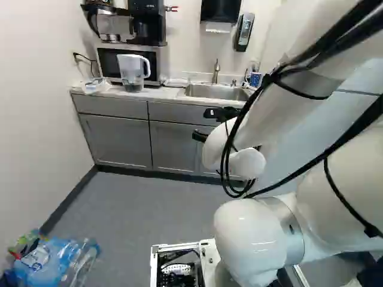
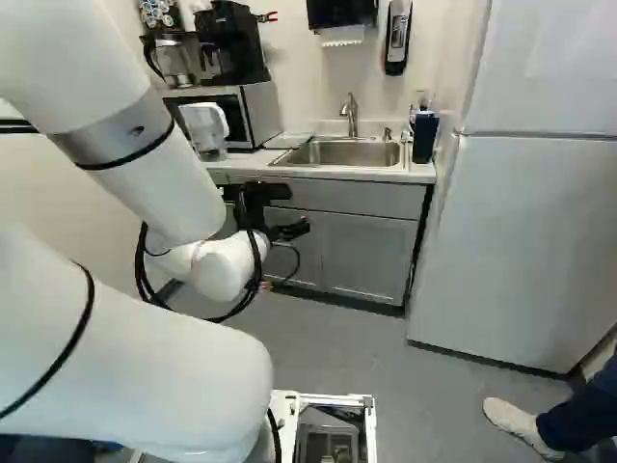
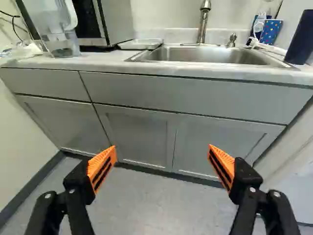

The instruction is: Rinse the cup and place it in the tray

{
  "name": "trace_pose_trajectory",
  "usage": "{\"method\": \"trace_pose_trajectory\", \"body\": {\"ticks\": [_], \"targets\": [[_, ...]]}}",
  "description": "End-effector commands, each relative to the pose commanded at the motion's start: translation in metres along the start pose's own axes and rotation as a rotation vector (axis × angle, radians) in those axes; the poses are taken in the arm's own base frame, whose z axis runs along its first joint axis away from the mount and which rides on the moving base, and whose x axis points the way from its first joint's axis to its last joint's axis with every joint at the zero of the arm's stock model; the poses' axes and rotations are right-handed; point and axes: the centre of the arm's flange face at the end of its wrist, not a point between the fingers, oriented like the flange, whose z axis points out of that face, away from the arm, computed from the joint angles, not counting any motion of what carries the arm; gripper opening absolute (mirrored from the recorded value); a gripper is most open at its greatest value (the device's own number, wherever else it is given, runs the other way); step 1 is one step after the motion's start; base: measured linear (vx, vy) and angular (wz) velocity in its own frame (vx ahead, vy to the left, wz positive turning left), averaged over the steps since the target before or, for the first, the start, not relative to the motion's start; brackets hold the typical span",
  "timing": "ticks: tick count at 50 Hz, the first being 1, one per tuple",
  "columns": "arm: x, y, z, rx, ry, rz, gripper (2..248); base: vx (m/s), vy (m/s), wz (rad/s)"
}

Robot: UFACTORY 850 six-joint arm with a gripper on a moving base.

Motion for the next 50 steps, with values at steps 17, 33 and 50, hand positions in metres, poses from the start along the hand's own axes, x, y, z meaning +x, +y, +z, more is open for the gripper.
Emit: {"method": "trace_pose_trajectory", "body": {"ticks": [17,33,50], "targets": [[0.0,0.0,0.0,0.0,0.0,0.0,247,0.0,0.0,0.0],[0.0004,0.0,0.0008,0.0,0.0,0.0,247,0.0,0.0,0.0],[0.0041,0.0008,0.008,-0.003,-0.004,0.001,247,0.0,0.0,0.0]]}}
